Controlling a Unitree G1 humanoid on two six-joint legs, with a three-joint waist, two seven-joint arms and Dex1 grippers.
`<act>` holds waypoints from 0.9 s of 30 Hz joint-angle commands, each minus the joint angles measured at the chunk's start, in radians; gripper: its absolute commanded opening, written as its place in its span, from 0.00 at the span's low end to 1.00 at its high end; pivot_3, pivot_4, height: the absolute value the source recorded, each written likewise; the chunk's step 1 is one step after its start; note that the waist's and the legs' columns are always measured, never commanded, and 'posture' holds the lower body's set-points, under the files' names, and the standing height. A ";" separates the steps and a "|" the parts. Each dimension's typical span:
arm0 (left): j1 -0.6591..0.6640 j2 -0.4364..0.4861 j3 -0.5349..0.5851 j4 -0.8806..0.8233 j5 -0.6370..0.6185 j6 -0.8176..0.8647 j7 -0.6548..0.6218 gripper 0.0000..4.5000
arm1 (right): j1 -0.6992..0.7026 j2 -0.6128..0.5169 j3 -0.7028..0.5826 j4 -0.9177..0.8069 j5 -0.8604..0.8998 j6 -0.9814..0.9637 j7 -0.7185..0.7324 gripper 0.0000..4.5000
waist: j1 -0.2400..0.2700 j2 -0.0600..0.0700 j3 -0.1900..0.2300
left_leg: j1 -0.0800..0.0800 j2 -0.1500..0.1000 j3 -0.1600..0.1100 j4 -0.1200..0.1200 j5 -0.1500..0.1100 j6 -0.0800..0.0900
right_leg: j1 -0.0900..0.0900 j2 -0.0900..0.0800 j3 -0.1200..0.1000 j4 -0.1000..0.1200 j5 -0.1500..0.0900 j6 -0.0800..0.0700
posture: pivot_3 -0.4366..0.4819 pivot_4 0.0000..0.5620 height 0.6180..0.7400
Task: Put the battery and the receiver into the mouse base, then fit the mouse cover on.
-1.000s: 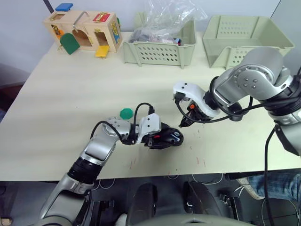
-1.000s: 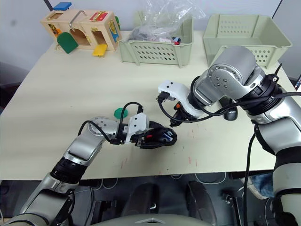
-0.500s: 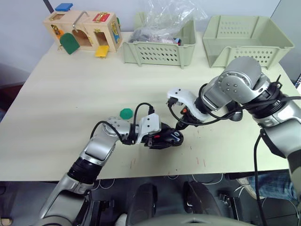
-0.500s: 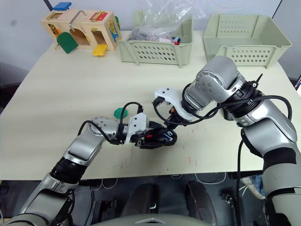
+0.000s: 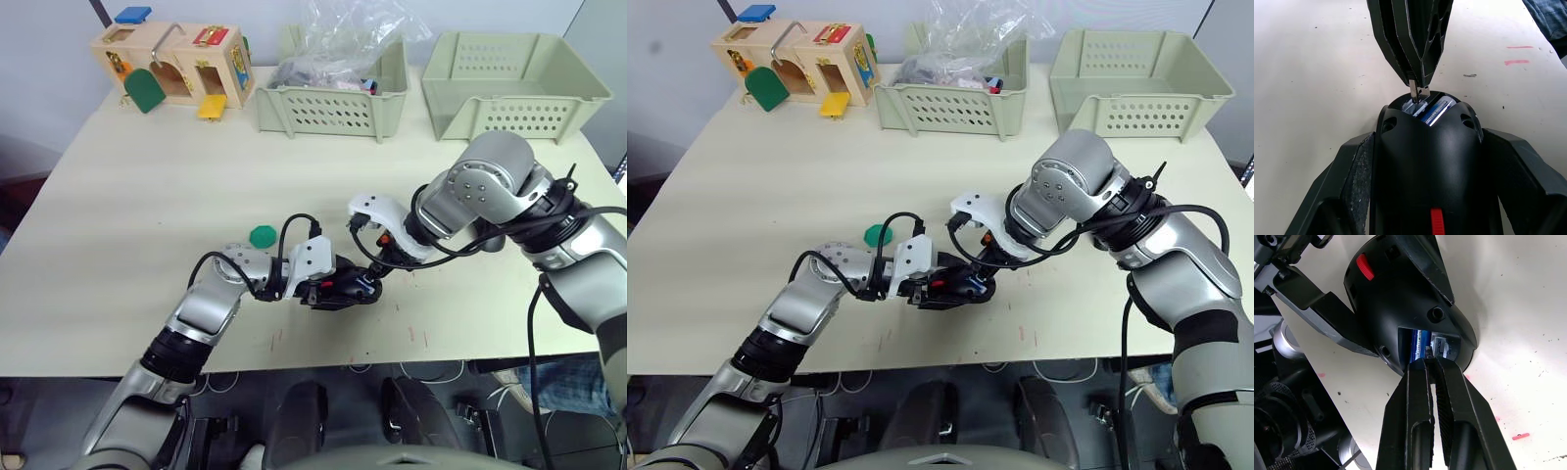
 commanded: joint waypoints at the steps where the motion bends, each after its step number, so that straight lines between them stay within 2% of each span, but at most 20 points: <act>1: 0.012 0.008 -0.003 -0.033 -0.002 -0.008 -0.006 0.65 | 0.000 0.004 -0.012 -0.016 -0.020 0.005 0.009 0.00 | 0.000 0.000 0.000 | 0.000 0.000 0.000 0.000 0.000 0.000 | 0.000 0.000 0.000 0.000 0.000 0.000 | 0.48 0.27 1.00; 27: 0.022 0.015 -0.001 -0.030 -0.001 -0.012 0.000 0.65 | 0.035 0.042 -0.004 -0.017 -0.186 0.005 0.119 0.00 | 0.000 0.000 0.000 | 0.000 0.000 0.000 0.000 0.000 0.000 | 0.000 0.000 0.000 0.000 0.000 0.000 | 0.48 0.27 1.00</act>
